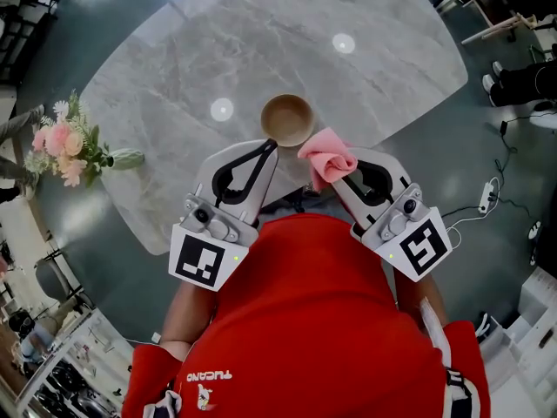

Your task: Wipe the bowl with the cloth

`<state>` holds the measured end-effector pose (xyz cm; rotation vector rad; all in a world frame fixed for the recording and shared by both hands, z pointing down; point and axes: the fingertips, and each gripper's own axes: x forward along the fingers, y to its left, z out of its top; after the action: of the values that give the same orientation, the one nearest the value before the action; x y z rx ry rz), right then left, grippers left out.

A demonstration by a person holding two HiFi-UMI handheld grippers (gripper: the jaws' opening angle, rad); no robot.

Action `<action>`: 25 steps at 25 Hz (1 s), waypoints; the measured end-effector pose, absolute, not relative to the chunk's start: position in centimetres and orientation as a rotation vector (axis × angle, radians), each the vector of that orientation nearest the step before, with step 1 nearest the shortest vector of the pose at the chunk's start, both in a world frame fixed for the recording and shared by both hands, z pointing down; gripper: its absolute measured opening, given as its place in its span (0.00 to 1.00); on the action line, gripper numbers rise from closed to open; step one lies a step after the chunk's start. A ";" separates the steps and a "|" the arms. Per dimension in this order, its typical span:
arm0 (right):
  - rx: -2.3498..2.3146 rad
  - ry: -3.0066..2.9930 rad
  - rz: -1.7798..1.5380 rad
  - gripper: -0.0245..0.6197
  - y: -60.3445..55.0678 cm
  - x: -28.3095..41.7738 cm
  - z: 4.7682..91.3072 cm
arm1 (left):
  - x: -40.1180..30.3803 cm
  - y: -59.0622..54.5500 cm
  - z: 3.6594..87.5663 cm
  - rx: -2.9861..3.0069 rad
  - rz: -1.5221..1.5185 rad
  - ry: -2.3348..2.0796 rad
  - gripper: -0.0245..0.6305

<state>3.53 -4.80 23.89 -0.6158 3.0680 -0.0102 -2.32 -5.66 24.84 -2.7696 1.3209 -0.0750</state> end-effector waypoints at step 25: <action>-0.598 3.081 -0.013 0.07 -4.1 4.5 24.2 | -0.5 -5.2 25.5 -2.823 -0.099 1.279 0.04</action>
<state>4.46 -4.12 24.18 -0.5983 3.0813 -0.0134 -0.49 -5.22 25.47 -2.8231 1.2786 -0.0987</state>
